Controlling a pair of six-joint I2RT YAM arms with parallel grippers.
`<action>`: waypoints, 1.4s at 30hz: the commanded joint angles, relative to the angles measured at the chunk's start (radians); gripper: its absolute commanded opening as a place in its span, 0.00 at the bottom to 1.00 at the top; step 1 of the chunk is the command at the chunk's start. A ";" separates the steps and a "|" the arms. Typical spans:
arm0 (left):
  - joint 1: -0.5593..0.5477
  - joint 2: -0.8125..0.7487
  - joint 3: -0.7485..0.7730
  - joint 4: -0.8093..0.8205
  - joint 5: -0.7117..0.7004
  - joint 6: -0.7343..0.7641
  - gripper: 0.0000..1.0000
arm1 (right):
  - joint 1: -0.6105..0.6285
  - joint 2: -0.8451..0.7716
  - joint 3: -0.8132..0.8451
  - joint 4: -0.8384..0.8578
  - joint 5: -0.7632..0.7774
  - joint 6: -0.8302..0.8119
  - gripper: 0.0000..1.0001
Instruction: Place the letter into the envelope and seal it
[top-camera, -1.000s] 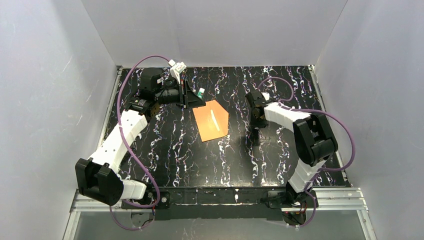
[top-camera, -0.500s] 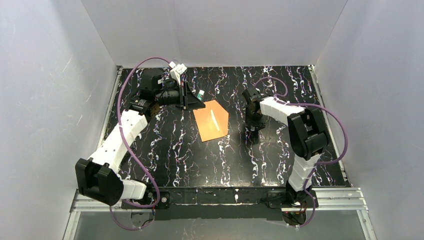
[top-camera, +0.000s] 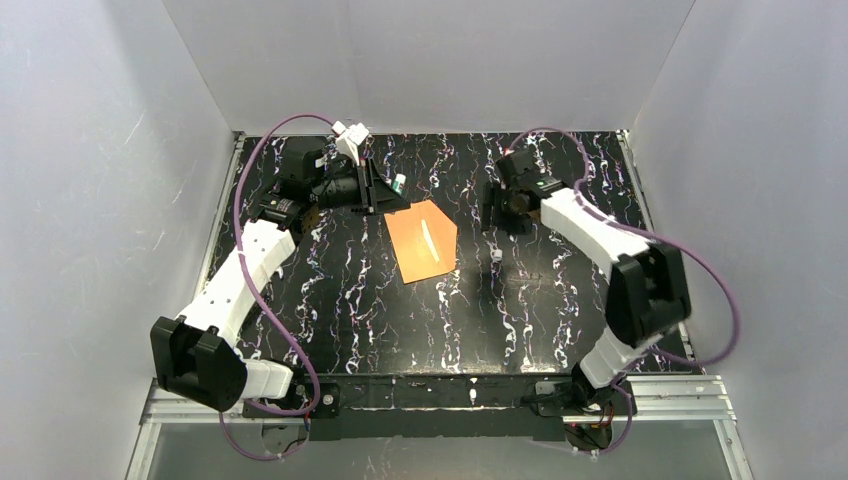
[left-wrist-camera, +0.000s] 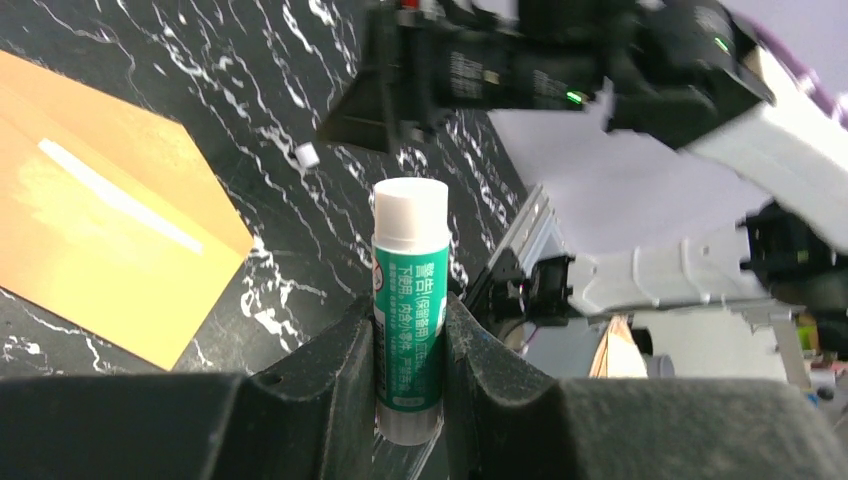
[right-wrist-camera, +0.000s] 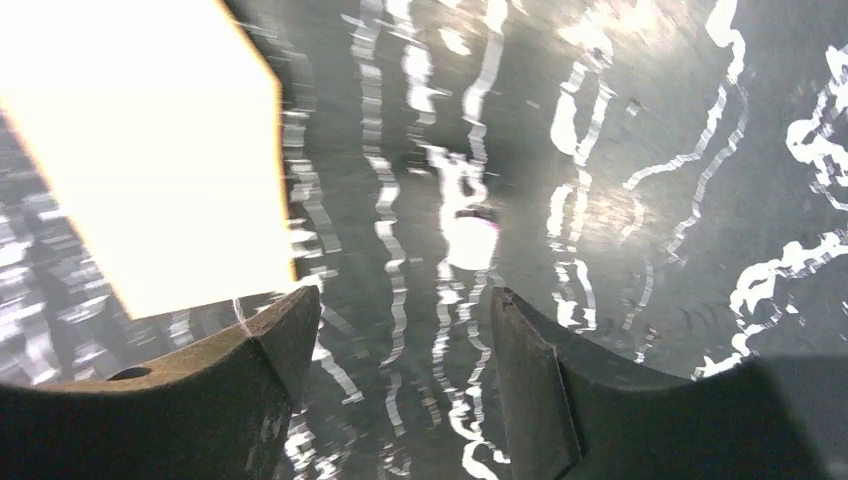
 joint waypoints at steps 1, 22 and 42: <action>0.001 -0.052 0.012 0.150 -0.121 -0.200 0.00 | 0.003 -0.218 0.001 0.240 -0.241 -0.024 0.72; -0.014 -0.049 0.116 0.297 -0.314 -0.492 0.00 | 0.403 -0.349 0.107 0.902 -0.024 -0.102 0.73; -0.013 -0.081 0.103 0.277 0.041 0.019 0.00 | 0.403 -0.203 0.504 0.422 -0.106 0.116 0.71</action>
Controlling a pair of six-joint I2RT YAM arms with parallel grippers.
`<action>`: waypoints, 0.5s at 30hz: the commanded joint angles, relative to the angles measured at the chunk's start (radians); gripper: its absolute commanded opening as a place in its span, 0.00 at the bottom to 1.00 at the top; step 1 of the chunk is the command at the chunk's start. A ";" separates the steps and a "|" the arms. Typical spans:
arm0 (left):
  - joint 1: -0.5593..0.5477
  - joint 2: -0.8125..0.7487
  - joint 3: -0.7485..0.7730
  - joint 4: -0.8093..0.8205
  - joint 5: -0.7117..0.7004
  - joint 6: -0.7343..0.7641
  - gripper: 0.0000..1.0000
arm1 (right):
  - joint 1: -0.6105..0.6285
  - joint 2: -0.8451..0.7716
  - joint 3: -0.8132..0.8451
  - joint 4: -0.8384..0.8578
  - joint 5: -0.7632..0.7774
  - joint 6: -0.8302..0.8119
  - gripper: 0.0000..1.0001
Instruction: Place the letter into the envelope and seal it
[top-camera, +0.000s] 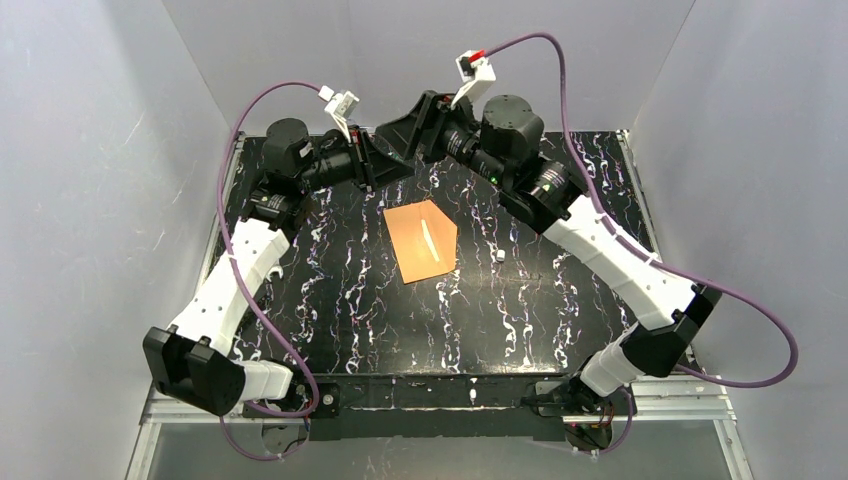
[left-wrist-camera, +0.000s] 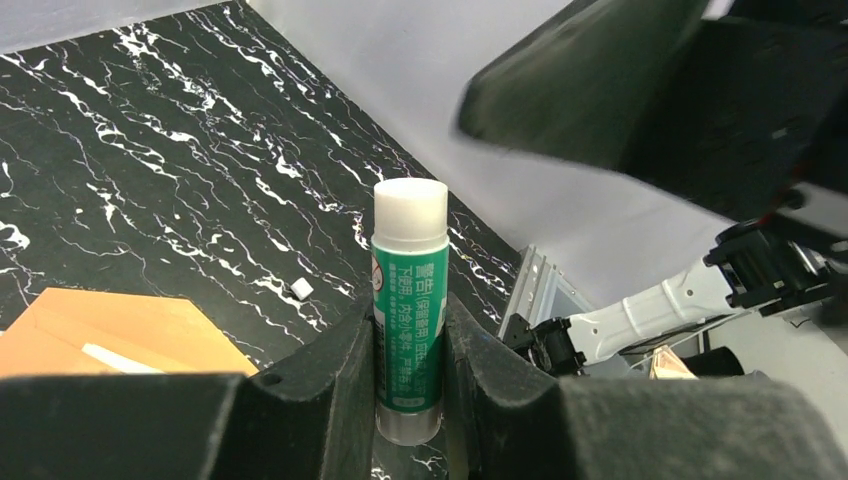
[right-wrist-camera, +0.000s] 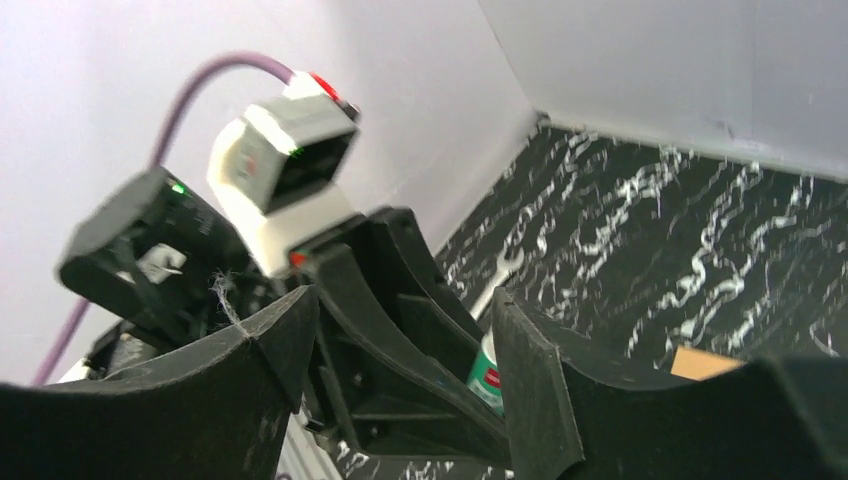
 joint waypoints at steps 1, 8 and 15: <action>-0.003 -0.065 0.007 0.011 0.035 0.060 0.00 | 0.001 -0.005 0.016 -0.098 0.000 0.029 0.71; -0.004 -0.086 -0.011 0.016 0.034 0.060 0.00 | 0.001 -0.001 0.011 -0.127 0.009 0.049 0.67; -0.003 -0.096 -0.015 0.020 0.050 0.052 0.00 | 0.001 -0.010 -0.025 -0.079 0.001 0.094 0.51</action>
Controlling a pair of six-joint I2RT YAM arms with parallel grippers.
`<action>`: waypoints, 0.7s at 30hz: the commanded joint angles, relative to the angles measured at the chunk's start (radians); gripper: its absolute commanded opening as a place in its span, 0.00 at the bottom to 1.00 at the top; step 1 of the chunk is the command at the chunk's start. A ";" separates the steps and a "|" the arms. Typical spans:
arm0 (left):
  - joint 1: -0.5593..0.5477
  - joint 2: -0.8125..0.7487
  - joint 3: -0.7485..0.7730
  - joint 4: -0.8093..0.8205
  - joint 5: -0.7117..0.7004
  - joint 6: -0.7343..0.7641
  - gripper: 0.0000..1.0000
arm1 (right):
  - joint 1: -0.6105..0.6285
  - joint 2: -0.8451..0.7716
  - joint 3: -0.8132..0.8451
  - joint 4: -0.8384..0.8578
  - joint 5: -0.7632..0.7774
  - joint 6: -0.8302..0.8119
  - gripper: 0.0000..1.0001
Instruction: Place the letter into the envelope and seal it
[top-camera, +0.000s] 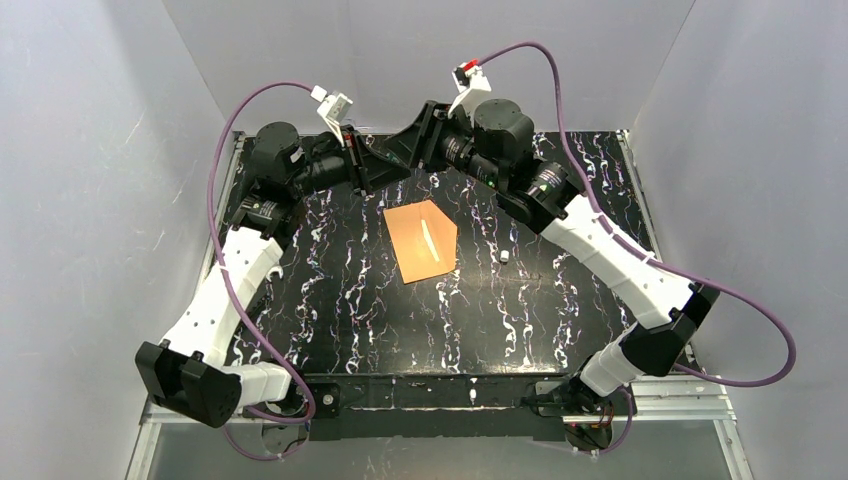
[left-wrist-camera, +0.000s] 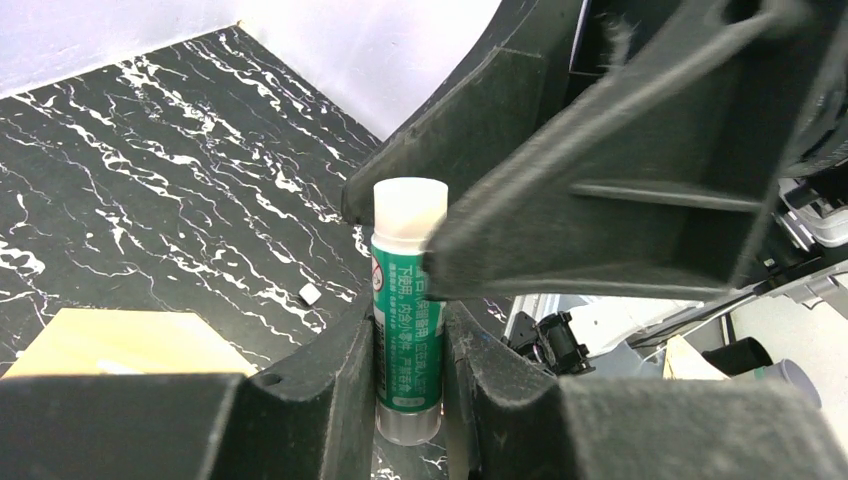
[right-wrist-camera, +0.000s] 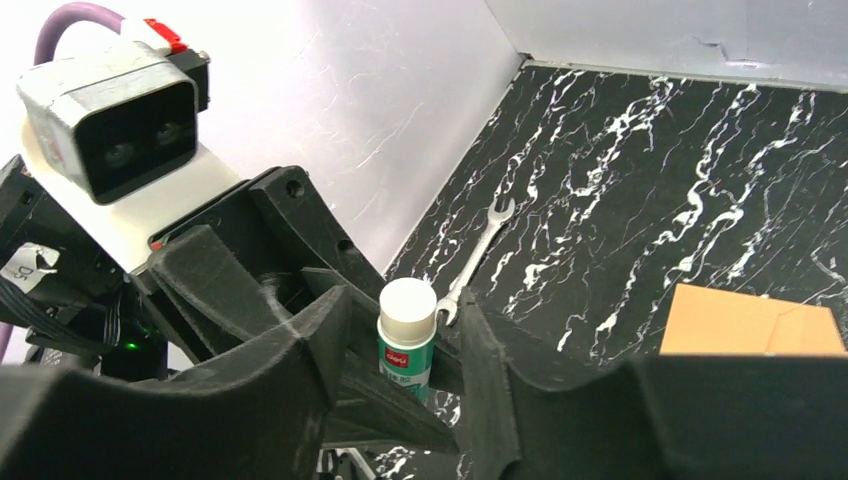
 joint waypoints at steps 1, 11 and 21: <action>-0.004 -0.040 -0.006 0.020 0.039 0.010 0.00 | 0.002 -0.024 -0.022 0.063 -0.004 0.038 0.46; 0.004 -0.051 0.023 -0.039 0.025 -0.031 0.49 | -0.039 -0.016 -0.030 0.029 -0.104 -0.020 0.06; 0.009 0.028 0.058 0.022 0.127 -0.230 0.35 | -0.102 -0.003 -0.071 0.141 -0.360 0.033 0.05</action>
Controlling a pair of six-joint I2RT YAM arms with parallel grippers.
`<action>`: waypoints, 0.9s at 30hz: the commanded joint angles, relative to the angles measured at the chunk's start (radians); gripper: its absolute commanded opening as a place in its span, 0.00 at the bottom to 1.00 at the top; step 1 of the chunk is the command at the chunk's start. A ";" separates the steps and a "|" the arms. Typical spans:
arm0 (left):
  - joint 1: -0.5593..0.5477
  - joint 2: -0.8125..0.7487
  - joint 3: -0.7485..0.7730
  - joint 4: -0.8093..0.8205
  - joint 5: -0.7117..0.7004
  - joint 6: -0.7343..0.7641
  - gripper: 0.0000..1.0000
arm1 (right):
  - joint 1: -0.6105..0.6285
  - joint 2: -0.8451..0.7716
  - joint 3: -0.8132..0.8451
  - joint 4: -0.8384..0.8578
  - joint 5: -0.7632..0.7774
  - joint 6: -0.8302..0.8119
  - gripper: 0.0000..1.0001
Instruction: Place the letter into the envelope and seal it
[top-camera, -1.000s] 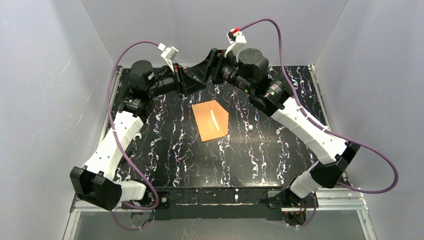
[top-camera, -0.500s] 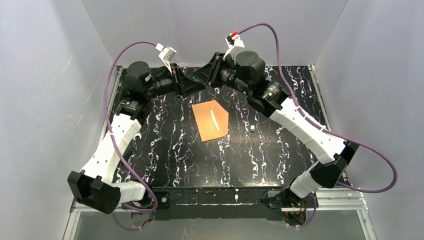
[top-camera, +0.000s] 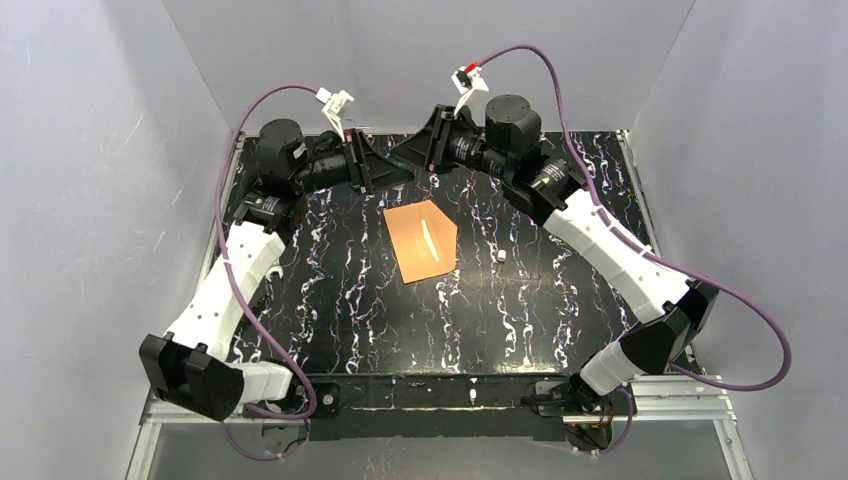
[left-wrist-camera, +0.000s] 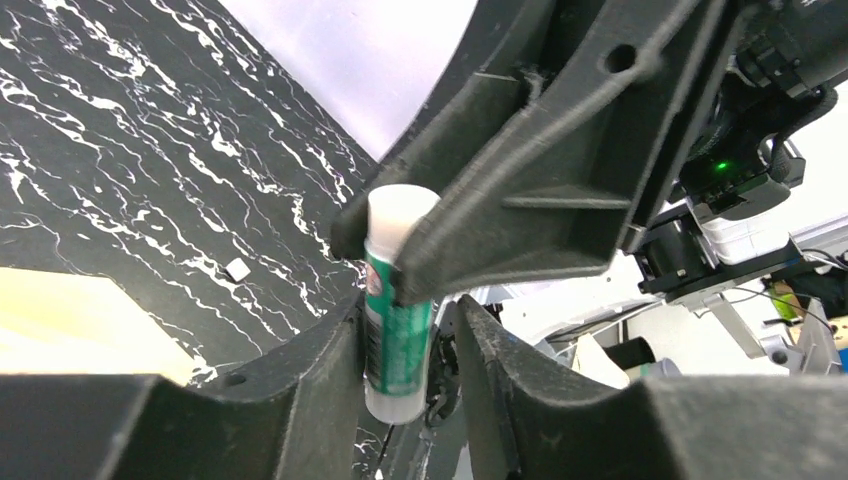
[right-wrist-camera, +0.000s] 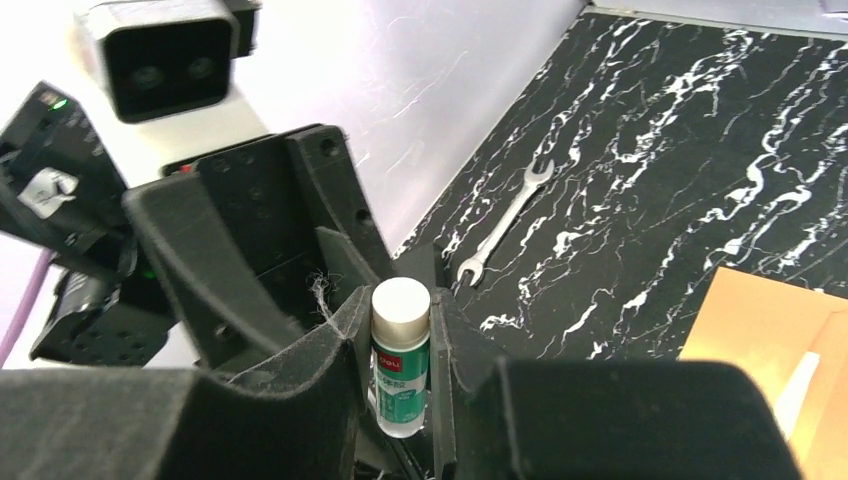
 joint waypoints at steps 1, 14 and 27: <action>0.000 0.022 0.054 0.040 0.075 -0.082 0.33 | -0.004 0.001 0.006 0.090 -0.109 0.019 0.06; 0.001 0.031 0.032 0.040 -0.127 -0.250 0.00 | -0.014 -0.090 -0.132 0.261 0.024 -0.001 0.92; 0.001 0.036 0.076 -0.027 -0.498 -0.483 0.00 | 0.014 -0.106 -0.224 0.364 0.101 -0.149 0.72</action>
